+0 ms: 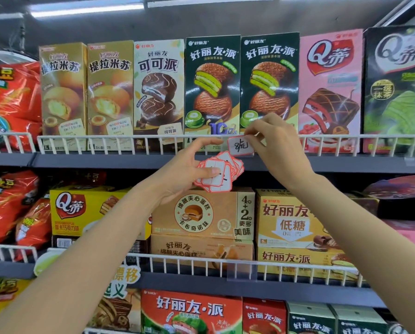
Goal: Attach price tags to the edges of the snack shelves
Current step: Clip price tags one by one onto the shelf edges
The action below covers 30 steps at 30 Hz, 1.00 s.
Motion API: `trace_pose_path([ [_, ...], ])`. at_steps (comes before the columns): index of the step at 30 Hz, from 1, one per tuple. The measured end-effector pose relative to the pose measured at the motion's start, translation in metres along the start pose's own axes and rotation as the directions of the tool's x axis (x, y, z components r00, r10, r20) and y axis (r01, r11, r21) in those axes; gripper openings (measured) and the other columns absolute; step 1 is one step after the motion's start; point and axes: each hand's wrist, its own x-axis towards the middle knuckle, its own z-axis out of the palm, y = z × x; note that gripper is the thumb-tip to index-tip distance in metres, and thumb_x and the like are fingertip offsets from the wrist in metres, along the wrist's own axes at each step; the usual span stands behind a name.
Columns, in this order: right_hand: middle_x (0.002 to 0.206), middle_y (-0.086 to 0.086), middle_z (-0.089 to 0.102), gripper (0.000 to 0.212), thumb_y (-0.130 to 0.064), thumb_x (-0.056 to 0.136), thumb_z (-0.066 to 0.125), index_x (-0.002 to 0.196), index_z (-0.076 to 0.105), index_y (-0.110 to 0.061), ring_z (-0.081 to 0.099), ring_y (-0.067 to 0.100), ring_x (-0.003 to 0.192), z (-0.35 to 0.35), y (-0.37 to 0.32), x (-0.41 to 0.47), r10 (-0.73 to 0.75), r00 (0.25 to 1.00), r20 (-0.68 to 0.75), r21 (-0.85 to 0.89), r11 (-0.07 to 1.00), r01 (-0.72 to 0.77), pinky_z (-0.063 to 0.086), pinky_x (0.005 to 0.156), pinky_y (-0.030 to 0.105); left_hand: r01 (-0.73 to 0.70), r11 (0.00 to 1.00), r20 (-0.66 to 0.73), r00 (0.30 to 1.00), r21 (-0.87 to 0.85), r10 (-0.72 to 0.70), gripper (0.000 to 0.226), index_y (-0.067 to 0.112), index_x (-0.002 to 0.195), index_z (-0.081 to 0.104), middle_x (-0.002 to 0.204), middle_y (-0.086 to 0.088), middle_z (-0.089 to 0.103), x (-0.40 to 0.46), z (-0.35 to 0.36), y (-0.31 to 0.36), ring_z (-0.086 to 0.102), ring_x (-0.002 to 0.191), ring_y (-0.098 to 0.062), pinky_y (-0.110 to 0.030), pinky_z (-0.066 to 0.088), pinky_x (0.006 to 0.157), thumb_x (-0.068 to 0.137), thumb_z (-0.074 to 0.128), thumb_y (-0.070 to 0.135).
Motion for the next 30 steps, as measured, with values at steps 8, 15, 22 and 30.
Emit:
trace_pose_path([
  [8, 0.091, 0.012, 0.060, 0.012, -0.012, 0.087, 0.063, 0.095, 0.067, -0.005, 0.057, 0.024, 0.080, 0.0008, -0.0013, -0.0002, 0.049, 0.999, 0.004, 0.005, 0.999, -0.049, 0.049, 0.072, 0.037, -0.006, 1.000, 0.004, 1.000, -0.016, 0.006, 0.053, 0.031, 0.123, 0.047, 0.113, -0.020, 0.065, 0.0010, -0.0001, -0.0015, 0.068, 0.091, -0.022, -0.032, 0.058, 0.072, 0.086, 0.056, -0.006],
  [15, 0.088, 0.007, 0.064, 0.007, -0.010, 0.083, 0.066, 0.090, 0.069, -0.008, 0.056, 0.014, 0.077, -0.0026, -0.0006, 0.0008, 0.094, 0.996, 0.005, 0.051, 0.994, -0.094, 0.041, 0.069, 0.022, -0.002, 1.000, 0.003, 1.000, -0.007, 0.002, 0.054, 0.029, 0.126, 0.046, 0.112, -0.021, 0.065, 0.0008, -0.0002, -0.0006, 0.068, 0.090, -0.022, -0.031, 0.058, 0.071, 0.086, 0.056, -0.005],
  [22, 0.088, 0.011, 0.061, 0.007, -0.007, 0.086, 0.061, 0.088, 0.067, -0.005, 0.058, 0.024, 0.078, -0.0005, -0.0024, 0.0018, 0.054, 0.998, 0.040, -0.017, 0.998, -0.053, 0.049, 0.070, 0.040, -0.001, 1.000, -0.002, 1.000, -0.014, 0.001, 0.057, 0.029, 0.130, 0.044, 0.111, -0.022, 0.066, 0.0009, -0.0001, -0.0008, 0.068, 0.092, -0.024, -0.033, 0.058, 0.073, 0.086, 0.057, -0.005],
  [30, 0.092, 0.010, 0.061, 0.012, -0.014, 0.088, 0.061, 0.096, 0.067, -0.009, 0.058, 0.024, 0.082, -0.0010, -0.0026, 0.0014, 0.037, 0.998, 0.056, -0.081, 0.996, -0.032, 0.050, 0.069, 0.042, 0.012, 1.000, 0.012, 1.000, -0.008, -0.012, 0.064, 0.029, 0.137, 0.040, 0.122, -0.013, 0.062, 0.0011, -0.0001, 0.0014, 0.067, 0.097, -0.023, -0.033, 0.059, 0.076, 0.086, 0.057, -0.005],
])
